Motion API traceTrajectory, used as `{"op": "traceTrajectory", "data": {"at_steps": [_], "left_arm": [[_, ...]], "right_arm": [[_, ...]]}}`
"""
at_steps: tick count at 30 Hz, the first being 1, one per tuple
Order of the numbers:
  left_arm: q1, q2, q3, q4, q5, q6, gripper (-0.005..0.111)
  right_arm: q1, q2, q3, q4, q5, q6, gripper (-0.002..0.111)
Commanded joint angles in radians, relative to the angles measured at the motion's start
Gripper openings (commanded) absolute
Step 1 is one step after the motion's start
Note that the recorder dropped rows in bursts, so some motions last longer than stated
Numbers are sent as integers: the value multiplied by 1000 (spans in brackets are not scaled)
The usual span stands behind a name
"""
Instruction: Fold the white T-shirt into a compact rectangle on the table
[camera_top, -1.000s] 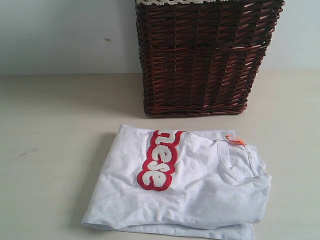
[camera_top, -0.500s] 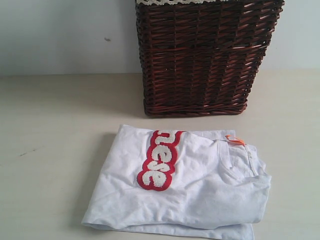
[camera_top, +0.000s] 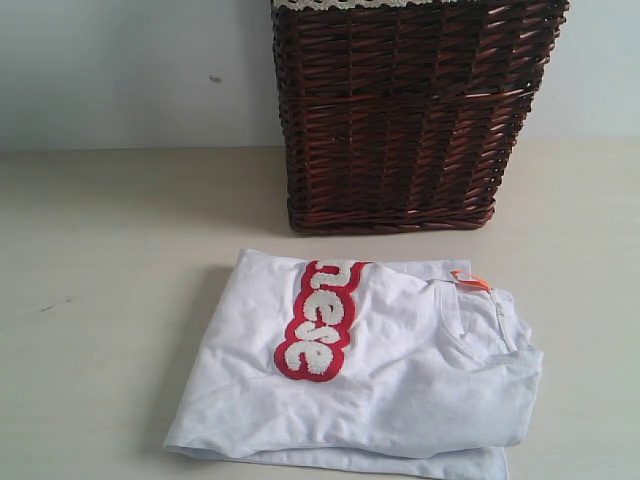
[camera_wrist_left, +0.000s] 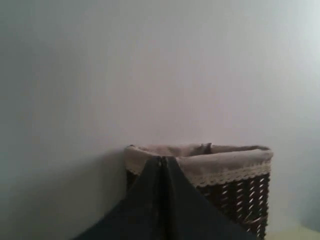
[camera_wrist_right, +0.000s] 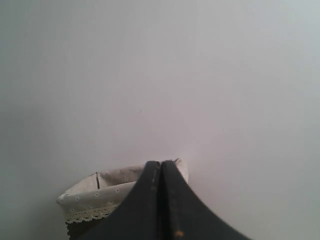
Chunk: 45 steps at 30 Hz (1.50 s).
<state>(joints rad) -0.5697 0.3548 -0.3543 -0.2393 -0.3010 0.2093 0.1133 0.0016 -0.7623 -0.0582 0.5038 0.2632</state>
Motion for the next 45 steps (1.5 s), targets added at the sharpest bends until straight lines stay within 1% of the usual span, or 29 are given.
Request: {"op": "traceTrajectory", "data": {"at_steps": [1, 5, 10, 12, 16, 19, 21, 24, 28, 32, 35, 39, 45], "left_arm": [[106, -74, 95, 127, 39, -99, 0], [182, -149, 201, 135, 39, -103, 0], [280, -211, 293, 207, 49, -110, 0], [316, -233, 308, 208, 83, -113, 0], [393, -290, 327, 208, 205, -113, 0], [433, -339, 354, 208, 225, -113, 0], [446, -355, 354, 208, 226, -115, 0], [450, -355, 354, 208, 292, -115, 0], [462, -355, 354, 208, 398, -144, 0], [513, -355, 354, 208, 534, -195, 0], [528, -355, 354, 214, 618, -195, 0], [528, -355, 354, 221, 659, -195, 0], [528, -355, 354, 217, 657, -209, 0]], "right_arm": [[-5, -2, 7, 0, -2, 4, 0], [-5, -2, 7, 6, -2, 4, 0], [-5, -2, 7, 6, -2, 4, 0], [-5, -2, 7, 6, -2, 4, 0], [-5, -2, 7, 6, -2, 4, 0], [-5, -2, 7, 6, -2, 4, 0], [-5, -2, 7, 6, -2, 4, 0], [-5, -2, 7, 6, -2, 4, 0], [-5, -2, 7, 6, -2, 4, 0], [-5, -2, 7, 6, -2, 4, 0], [-5, -2, 7, 6, -2, 4, 0], [-5, -2, 7, 6, -2, 4, 0], [-5, -2, 7, 6, -2, 4, 0]]}}
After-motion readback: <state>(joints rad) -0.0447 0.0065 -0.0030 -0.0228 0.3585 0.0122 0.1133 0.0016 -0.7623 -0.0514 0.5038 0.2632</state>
